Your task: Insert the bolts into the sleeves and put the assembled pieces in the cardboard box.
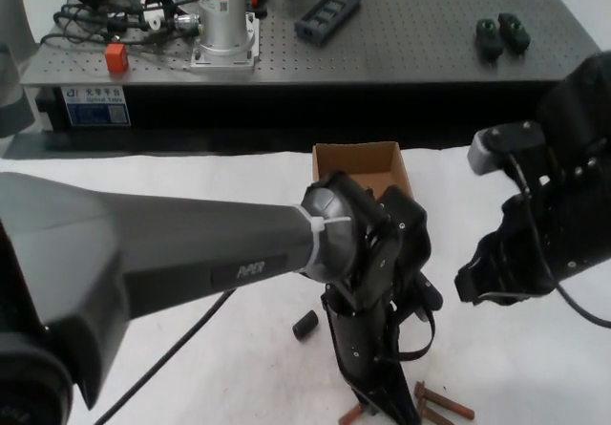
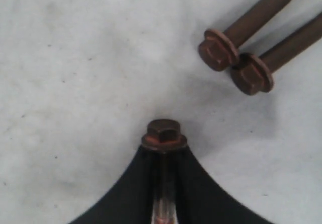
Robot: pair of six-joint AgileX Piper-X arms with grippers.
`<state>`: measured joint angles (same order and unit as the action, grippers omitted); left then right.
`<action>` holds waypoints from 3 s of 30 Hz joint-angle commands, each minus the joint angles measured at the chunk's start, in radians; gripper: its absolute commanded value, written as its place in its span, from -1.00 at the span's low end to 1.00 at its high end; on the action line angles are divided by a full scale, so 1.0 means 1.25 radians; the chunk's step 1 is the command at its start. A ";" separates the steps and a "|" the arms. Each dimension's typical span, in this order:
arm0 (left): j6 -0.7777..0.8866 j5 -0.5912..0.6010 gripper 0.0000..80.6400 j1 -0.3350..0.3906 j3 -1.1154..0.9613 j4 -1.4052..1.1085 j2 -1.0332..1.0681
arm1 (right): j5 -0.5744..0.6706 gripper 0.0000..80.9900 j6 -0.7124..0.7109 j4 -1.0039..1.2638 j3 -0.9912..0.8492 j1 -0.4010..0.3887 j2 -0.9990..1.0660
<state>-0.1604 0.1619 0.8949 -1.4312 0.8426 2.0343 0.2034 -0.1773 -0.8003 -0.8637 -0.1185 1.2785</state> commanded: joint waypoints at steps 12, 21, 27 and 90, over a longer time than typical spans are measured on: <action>0.294 0.024 -0.98 -0.037 0.369 -0.565 -0.452 | 0.252 -0.94 0.159 0.235 0.315 -0.015 -0.380; 0.547 0.261 -0.98 -0.067 0.570 -1.067 -0.559 | 0.381 -0.94 0.322 0.624 0.458 -0.150 -0.380; 0.547 0.273 -0.98 -0.067 0.570 -1.064 -0.559 | 0.304 -0.94 0.331 0.732 0.458 -0.167 -0.369; 0.505 0.199 0.35 -0.067 0.570 -0.992 -0.559 | 0.059 -0.94 0.330 0.939 0.453 -0.158 -0.380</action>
<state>0.4835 0.4160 0.8096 -0.7136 -0.3884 1.3421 0.4100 0.2733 0.3397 -0.2822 -0.3285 0.8002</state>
